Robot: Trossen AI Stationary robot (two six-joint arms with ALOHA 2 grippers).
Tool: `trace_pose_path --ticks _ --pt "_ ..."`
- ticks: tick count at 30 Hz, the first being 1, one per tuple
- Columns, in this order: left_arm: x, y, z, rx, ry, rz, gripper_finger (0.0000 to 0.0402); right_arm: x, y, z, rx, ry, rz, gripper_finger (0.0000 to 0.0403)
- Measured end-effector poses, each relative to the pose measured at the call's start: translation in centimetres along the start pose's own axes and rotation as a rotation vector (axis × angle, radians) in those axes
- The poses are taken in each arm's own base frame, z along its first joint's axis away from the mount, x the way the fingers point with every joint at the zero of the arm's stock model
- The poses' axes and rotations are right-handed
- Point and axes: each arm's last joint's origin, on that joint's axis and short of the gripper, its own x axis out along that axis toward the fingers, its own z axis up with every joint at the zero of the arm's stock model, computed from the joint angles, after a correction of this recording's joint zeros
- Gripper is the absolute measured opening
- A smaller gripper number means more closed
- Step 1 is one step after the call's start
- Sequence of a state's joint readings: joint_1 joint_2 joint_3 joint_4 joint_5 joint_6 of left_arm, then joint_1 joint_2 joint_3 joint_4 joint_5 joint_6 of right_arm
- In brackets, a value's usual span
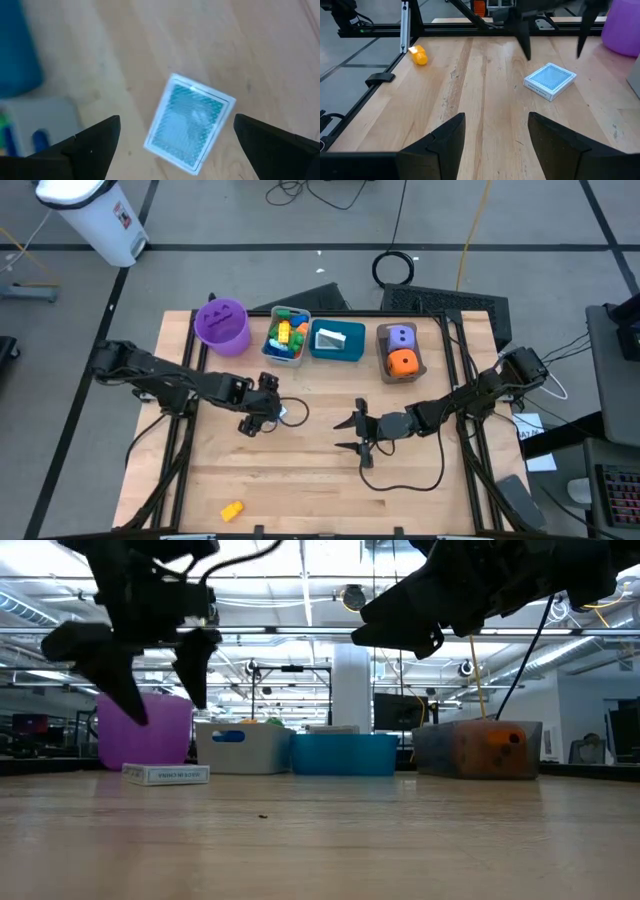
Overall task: Pick & Place Toys
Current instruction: Put the light blue deck of cards into the blue bin
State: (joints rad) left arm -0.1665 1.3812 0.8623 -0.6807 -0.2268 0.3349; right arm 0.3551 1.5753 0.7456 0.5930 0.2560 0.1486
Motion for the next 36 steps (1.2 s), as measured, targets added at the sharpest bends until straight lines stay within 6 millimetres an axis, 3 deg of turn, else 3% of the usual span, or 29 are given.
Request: trace_pose_path --ticks 9,20,31,36 --pt "3.3 0.0 -0.1 0.168 0.099 -0.095 0.0400 0.0 0.0 -0.1 -0.007 0.011 -0.001 0.0208" --pt "4.0 1.7 -1.0 0.105 0.114 -0.135 0.0400 0.0 0.0 -0.1 -0.007 0.013 -0.002 0.0208" --pt "5.9 1.4 -1.2 0.138 0.164 -0.197 0.0400 0.0 0.0 -0.3 -0.011 0.031 -0.005 0.0208" --pt "5.8 1.5 -1.2 0.117 0.169 -0.192 0.0400 0.0 -0.1 -0.4 -0.010 0.037 -0.005 0.0208"
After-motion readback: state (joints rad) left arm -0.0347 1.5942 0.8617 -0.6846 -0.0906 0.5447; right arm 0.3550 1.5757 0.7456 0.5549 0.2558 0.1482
